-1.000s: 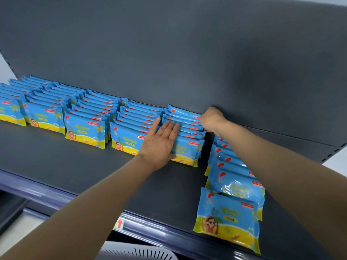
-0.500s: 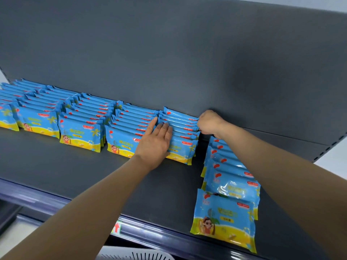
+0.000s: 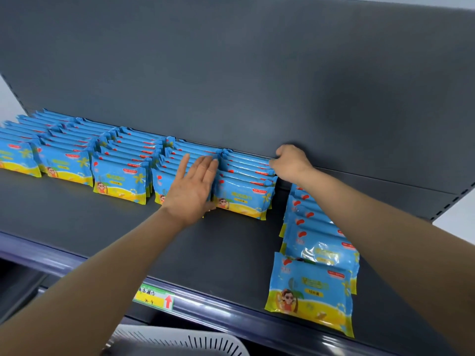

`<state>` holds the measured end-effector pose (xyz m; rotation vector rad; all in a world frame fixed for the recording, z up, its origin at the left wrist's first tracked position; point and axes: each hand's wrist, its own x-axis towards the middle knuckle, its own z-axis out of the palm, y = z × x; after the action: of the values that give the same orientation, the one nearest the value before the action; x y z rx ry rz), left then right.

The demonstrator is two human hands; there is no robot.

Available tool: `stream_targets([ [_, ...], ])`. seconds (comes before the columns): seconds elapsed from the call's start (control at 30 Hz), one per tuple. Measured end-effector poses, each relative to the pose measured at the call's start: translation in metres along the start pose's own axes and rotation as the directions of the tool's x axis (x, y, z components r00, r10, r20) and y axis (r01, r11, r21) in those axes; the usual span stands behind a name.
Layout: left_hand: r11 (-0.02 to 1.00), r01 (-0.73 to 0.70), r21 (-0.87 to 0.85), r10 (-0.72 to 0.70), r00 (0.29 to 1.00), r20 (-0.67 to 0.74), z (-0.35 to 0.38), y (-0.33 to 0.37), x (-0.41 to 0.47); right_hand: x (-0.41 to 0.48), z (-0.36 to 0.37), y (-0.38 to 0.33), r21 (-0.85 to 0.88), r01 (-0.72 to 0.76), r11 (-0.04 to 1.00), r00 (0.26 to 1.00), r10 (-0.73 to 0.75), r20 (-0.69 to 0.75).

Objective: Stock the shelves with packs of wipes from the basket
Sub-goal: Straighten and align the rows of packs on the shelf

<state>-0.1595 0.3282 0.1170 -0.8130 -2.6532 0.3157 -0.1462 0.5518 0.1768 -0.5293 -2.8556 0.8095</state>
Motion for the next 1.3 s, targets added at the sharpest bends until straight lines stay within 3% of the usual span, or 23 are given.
stream_targets([
  [0.1,0.999,0.045,-0.025,-0.043,0.997,0.07,0.004,-0.014,-0.008,-0.008,0.001,-0.01,-0.05,0.12,0.992,0.988,-0.114,0.107],
  [0.2,0.982,0.049,-0.18,-0.031,0.994,0.102,0.004,-0.019,-0.012,-0.018,0.011,-0.02,-0.278,0.264,0.924,0.941,-0.182,0.287],
  [0.3,0.971,0.024,-0.237,-0.007,0.997,0.071,0.005,-0.026,-0.018,-0.021,0.025,-0.019,-0.439,0.334,0.834,0.918,-0.181,0.354],
  [0.47,0.988,0.053,-0.145,-0.036,0.992,0.119,0.021,-0.038,-0.025,-0.025,0.039,-0.015,-0.516,0.353,0.78,0.928,-0.22,0.301],
  [0.83,1.0,0.022,-0.012,-0.021,0.992,0.127,0.027,-0.033,-0.019,-0.034,0.045,-0.018,-0.522,0.311,0.794,0.948,-0.219,0.231],
  [1.0,0.998,-0.039,0.046,0.037,0.998,0.057,0.02,-0.04,-0.027,-0.043,0.034,-0.02,-0.509,0.279,0.815,0.958,-0.196,0.211],
  [1.23,0.993,-0.114,-0.031,0.108,0.982,-0.154,0.008,-0.044,-0.036,-0.052,0.025,-0.023,-0.483,0.274,0.832,0.96,-0.205,0.191],
  [1.3,0.986,-0.151,-0.063,0.141,0.981,-0.135,-0.001,-0.043,-0.039,-0.052,0.023,-0.025,-0.472,0.283,0.835,0.956,-0.204,0.213],
])
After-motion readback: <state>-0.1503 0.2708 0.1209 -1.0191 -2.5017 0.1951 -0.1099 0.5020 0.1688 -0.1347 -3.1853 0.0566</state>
